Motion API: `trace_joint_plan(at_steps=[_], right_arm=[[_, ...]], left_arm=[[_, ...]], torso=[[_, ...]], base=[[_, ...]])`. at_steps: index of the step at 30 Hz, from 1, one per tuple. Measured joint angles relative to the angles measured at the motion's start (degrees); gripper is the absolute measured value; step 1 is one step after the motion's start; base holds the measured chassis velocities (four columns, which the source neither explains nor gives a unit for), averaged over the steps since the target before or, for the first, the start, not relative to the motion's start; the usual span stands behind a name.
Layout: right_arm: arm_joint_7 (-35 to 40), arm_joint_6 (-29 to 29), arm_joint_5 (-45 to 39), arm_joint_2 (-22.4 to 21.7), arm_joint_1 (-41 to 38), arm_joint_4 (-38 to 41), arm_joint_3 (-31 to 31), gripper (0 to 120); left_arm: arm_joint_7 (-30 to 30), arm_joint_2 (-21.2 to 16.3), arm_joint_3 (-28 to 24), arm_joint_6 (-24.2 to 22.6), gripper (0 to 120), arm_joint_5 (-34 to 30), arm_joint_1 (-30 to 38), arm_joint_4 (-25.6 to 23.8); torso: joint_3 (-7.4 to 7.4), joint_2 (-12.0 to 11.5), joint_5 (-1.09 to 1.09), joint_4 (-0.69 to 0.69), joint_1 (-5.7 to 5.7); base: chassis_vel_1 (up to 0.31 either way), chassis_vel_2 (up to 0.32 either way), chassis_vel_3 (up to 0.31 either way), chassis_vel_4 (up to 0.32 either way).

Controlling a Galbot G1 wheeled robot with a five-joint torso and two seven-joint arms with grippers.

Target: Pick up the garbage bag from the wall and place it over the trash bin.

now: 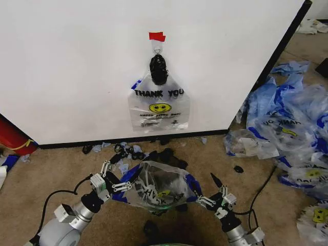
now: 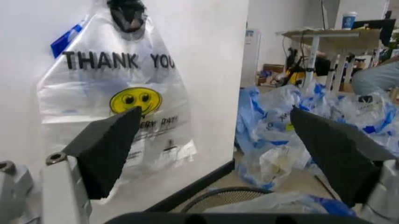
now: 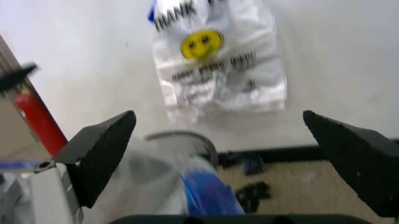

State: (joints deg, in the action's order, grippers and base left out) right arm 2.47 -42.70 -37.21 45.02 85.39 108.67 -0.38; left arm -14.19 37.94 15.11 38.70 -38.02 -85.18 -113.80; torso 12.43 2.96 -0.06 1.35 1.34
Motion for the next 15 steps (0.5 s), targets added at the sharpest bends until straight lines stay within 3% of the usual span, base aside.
trace_joint_plan(at_steps=[8,15], right_arm=[[0.62,1.94,-2.28,-2.52,3.06,7.86,1.52,100],[4.33,4.60,-2.67,-3.96,2.61,11.84,-1.36,100]], left_arm=[[0.21,-0.06,-0.37,-0.38,94,-0.17,0.77,0.48],[0.54,0.08,-0.58,-0.83,94,-0.49,0.77,0.53]], torso=[[0.00,0.00,-0.01,0.00,0.00],[0.00,0.00,0.00,0.00,0.00]], base=[[0.000,0.000,0.000,0.000],[0.000,0.000,0.000,0.000]])
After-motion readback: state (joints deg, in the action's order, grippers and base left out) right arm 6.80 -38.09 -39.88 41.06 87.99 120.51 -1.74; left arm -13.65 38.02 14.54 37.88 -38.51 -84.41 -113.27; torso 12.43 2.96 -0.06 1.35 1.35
